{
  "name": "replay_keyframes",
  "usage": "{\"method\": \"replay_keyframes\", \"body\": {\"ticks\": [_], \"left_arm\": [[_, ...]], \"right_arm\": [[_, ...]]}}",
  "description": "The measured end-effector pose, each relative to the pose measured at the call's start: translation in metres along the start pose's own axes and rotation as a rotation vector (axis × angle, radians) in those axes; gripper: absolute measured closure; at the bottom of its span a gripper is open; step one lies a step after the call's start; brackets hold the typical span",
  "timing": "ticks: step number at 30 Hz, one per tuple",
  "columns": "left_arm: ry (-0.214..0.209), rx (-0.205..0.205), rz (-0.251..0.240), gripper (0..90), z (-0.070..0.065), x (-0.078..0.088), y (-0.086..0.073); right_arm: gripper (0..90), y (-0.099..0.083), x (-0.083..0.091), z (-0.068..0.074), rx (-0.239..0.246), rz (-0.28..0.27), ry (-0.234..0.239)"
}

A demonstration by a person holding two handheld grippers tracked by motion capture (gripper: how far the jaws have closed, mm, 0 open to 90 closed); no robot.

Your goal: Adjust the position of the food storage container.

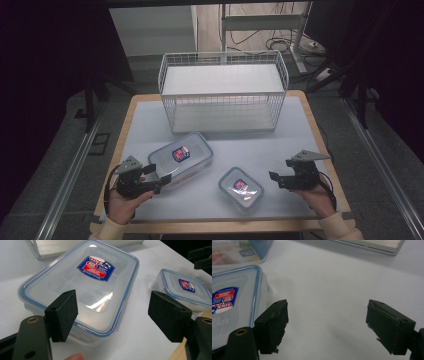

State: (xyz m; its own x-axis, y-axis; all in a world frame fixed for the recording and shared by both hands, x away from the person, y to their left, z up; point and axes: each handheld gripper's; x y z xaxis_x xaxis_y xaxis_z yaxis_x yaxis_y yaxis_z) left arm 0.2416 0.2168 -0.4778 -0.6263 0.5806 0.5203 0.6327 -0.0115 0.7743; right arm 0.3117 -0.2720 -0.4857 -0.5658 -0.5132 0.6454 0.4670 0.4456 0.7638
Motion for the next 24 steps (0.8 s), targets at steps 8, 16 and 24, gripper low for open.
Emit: {"method": "replay_keyframes", "body": {"ticks": [8,16,24], "left_arm": [[-0.002,-0.029,-0.023,25.5,-0.010,0.005,0.001],[-0.044,-0.049,-0.013,43.6,-0.016,0.004,-0.002],[-0.130,-0.084,0.039,84.7,-0.022,0.003,-0.001]], "right_arm": [[19.7,-0.003,0.002,-0.001,0.002,-0.017,0.006],[20.4,-0.004,0.001,0.006,0.029,-0.005,0.001],[20.6,-0.003,0.001,0.013,0.037,-0.015,0.017]]}}
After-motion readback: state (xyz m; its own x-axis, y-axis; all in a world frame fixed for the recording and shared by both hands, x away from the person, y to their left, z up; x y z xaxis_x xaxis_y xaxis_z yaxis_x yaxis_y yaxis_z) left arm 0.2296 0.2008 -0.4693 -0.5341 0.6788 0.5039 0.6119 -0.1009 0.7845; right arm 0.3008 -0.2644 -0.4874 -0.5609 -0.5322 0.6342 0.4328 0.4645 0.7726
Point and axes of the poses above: each handheld gripper's, and its own axes: x roughly backward along the jaws, y roughly out of its top, z roughly to its left, and after that the axes turned 7 degrees about x, right-handed
